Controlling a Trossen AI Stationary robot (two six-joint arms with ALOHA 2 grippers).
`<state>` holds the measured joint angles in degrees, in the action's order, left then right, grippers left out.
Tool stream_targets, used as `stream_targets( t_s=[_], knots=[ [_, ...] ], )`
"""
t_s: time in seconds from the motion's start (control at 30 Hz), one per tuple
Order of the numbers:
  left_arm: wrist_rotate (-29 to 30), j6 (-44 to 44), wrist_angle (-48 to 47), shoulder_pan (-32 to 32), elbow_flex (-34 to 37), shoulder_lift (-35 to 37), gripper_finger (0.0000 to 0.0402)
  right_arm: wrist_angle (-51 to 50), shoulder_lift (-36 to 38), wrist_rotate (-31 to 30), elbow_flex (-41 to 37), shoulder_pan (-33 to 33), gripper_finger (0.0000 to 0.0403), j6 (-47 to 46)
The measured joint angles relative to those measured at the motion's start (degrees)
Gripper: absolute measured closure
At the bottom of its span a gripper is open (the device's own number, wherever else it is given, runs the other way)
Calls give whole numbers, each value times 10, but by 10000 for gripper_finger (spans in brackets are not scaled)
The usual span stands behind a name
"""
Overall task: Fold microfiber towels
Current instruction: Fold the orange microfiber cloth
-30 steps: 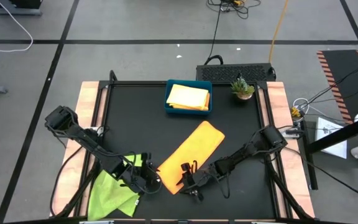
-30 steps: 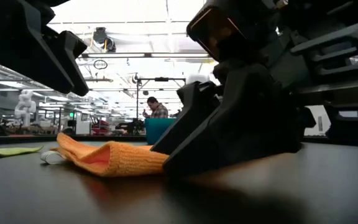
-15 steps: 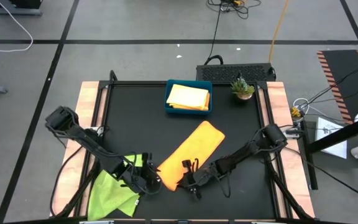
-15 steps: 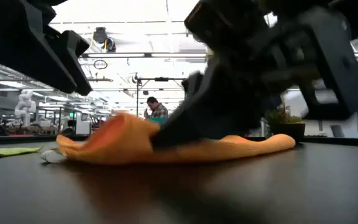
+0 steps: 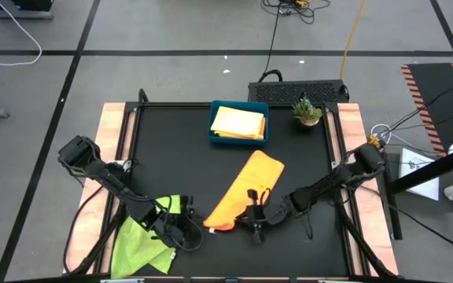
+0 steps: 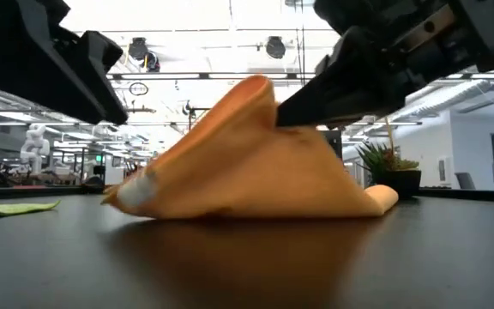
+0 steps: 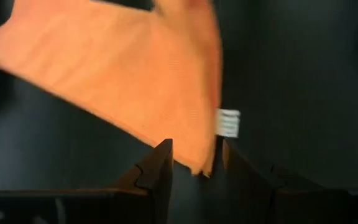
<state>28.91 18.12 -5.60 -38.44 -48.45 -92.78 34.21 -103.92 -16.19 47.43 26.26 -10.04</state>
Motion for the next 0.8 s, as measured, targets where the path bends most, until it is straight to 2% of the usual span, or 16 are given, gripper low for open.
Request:
stream_targets(
  t_s=[0.13, 0.37, 0.5, 0.63, 0.8],
  knots=[
    [0, -24, 47, 1, 0, -27, 252, 33, 26, -6, -35, -3, 402, -15],
    [14, -24, 155, 16, 0, -109, 216, 66, 34, -6, -59, -14, 402, -23],
    [16, -10, 163, 19, -1, -128, 201, 59, 34, -5, -59, -16, 402, -28],
    [14, 6, 128, 21, -1, -128, 198, 58, 34, -5, -59, -16, 402, -28],
    [39, 8, 105, 21, 0, -128, 232, 58, 34, -5, -59, -16, 403, -28]
  ],
)
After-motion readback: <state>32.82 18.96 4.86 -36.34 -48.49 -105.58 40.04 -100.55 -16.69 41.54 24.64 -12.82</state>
